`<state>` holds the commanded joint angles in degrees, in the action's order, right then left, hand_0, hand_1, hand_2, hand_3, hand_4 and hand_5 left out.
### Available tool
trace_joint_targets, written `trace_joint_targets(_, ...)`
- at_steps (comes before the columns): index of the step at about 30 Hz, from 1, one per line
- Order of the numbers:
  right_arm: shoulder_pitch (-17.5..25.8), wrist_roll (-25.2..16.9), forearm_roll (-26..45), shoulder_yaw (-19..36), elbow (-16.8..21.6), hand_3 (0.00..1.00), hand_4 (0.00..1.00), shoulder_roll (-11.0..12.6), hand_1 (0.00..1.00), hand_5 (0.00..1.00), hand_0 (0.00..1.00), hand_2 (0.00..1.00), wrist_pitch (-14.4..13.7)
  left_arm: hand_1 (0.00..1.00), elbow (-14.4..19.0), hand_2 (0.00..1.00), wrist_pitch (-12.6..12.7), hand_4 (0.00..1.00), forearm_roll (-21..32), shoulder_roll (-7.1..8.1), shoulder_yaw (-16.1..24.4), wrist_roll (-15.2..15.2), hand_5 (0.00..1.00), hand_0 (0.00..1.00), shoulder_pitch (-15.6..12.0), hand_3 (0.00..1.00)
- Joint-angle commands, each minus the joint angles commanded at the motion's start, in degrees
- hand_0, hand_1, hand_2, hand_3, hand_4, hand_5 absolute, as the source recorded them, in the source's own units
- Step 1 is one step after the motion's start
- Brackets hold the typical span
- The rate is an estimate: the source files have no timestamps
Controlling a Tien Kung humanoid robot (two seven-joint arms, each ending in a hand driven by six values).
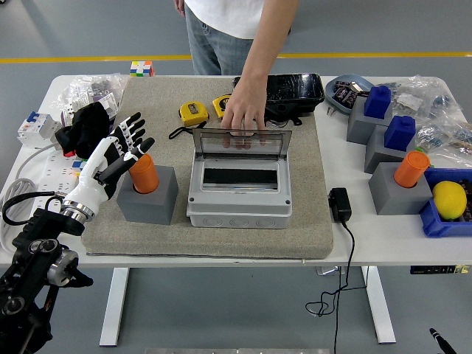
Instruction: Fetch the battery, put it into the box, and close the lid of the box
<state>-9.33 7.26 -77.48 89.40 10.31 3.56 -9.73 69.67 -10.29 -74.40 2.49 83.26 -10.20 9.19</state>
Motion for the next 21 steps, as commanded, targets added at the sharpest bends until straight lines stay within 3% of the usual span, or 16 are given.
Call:
trace_joint_targets(9,0.2,0.1,0.1,-0.2,0.0,0.739,0.948,0.1,0.721,0.836,0.774,0.742,0.0,0.998,-0.7,0.998,-0.3,0.998,-0.2,-0.09,-0.6,-0.1,0.469,0.998,-0.6,0.998)
trace_joint_targets(10,0.2,0.1,0.0,-0.3,0.0,0.738,0.948,0.1,0.721,0.837,0.774,0.742,0.0,0.994,-0.7,0.976,-0.1,0.998,-0.3,-0.12,-0.8,-0.1,0.272,0.95,-0.6,0.972)
trace_joint_targets(15,0.2,0.0,0.2,-0.5,0.0,0.738,0.948,0.1,0.721,0.837,0.774,0.742,0.0,0.994,-0.6,0.976,0.4,0.998,-0.6,-0.21,-1.1,-0.3,0.272,0.95,-0.7,0.972)
trace_joint_targets(16,0.2,0.0,0.2,-0.5,0.0,0.739,0.949,0.1,0.72,0.837,0.775,0.742,0.0,0.959,-0.5,0.913,0.6,0.998,-0.8,-0.19,-1.3,-0.4,0.18,0.908,-0.7,0.943)
trace_joint_targets(21,0.2,0.1,0.2,-0.5,0.0,0.739,0.949,0.2,0.72,0.837,0.775,0.742,0.0,0.959,0.1,0.913,1.8,0.998,-1.6,-0.15,-1.8,-0.6,0.18,0.908,-0.6,0.943)
